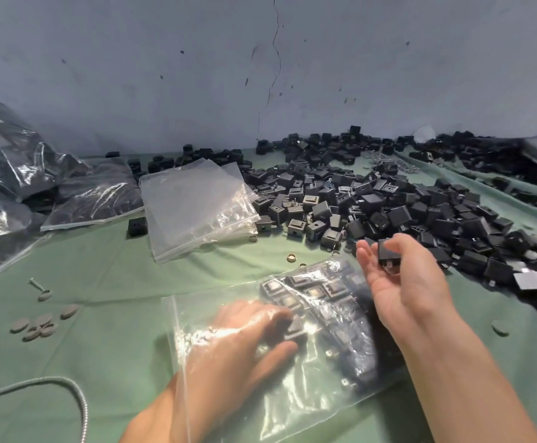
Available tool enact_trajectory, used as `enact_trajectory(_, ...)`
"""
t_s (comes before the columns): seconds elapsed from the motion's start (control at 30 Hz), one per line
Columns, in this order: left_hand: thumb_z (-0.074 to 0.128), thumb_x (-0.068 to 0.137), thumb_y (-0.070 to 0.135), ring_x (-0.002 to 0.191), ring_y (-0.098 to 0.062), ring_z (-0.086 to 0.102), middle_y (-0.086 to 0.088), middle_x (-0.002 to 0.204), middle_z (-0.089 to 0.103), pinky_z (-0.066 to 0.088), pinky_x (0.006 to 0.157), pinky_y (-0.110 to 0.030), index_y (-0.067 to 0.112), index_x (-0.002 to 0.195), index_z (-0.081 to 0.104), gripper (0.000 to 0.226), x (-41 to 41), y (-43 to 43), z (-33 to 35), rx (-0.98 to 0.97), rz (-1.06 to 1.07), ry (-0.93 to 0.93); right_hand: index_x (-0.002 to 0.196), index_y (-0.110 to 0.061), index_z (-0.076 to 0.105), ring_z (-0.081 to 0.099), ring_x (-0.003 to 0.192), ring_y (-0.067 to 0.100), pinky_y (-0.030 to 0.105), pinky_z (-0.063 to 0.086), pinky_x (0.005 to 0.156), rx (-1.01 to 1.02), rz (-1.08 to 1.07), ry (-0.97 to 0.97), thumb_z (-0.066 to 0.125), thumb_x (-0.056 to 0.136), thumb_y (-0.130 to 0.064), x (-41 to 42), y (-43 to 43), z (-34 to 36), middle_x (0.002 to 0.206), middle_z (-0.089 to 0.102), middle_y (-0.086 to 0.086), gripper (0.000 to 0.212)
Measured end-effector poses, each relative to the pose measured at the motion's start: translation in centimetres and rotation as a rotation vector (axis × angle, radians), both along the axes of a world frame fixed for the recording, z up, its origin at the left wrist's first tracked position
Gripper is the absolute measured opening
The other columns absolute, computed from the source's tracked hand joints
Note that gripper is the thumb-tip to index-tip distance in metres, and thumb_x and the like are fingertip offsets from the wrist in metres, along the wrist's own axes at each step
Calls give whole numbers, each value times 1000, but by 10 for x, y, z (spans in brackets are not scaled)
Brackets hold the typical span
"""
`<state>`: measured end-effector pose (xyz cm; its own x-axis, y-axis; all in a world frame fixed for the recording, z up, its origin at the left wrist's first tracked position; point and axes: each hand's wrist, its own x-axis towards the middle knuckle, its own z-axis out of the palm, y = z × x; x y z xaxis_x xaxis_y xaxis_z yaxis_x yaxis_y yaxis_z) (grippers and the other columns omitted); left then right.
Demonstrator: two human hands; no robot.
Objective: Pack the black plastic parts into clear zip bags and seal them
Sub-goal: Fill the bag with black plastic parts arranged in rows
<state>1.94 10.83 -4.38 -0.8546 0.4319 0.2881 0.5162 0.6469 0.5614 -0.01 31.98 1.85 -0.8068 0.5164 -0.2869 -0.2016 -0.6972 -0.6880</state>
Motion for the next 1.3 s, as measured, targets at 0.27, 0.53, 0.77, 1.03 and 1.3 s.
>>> enact_trajectory(0.27, 42, 88, 70, 118, 20, 38, 45, 127, 39, 41, 101, -10, 65, 115, 44, 28, -9, 8, -2, -17, -85, -50, 127, -25, 47, 57, 83, 12, 25, 46, 64, 761, -181, -377, 43, 99, -8, -51, 40, -14, 121, 50, 4, 33)
enact_trajectory(0.53, 50, 81, 29, 71, 6, 61, 26, 80, 64, 50, 63, -24, 41, 85, 69, 22, -41, -57, 2, 57, 1, 217, 141, -24, 45, 22, 145, 34, 47, 26, 115, 1618, -77, -619, 47, 101, -29, -66, 70, -59, 158, 20, 13, 41)
enact_trajectory(0.77, 44, 72, 26, 48, -6, 48, 9, 62, 62, 38, 48, -18, 30, 80, 71, 28, -51, -105, -6, 229, 421, 151, 151, -36, 27, 18, 148, 36, 55, 28, 115, 1769, 218, -717, 52, 92, -64, -70, 66, -59, 161, 14, 15, 70)
enact_trajectory(1.03, 37, 65, 36, 41, -19, 43, 7, 58, 63, 29, 38, -18, 33, 82, 72, 38, -55, -97, 1, 339, 499, 155, 123, -26, 55, 34, 128, 33, 43, 40, 99, 1824, 226, -701, 64, 93, -43, -58, 73, -54, 133, 37, 11, 36)
enact_trajectory(1.3, 36, 65, 34, 56, -15, 49, -3, 72, 68, 32, 43, -26, 29, 77, 71, 37, -70, -102, -1, 604, 612, 79, 112, -23, 56, 59, 100, 29, 44, 55, 86, 1664, 86, -605, 73, 90, -35, -30, 76, -54, 123, 37, 6, 30)
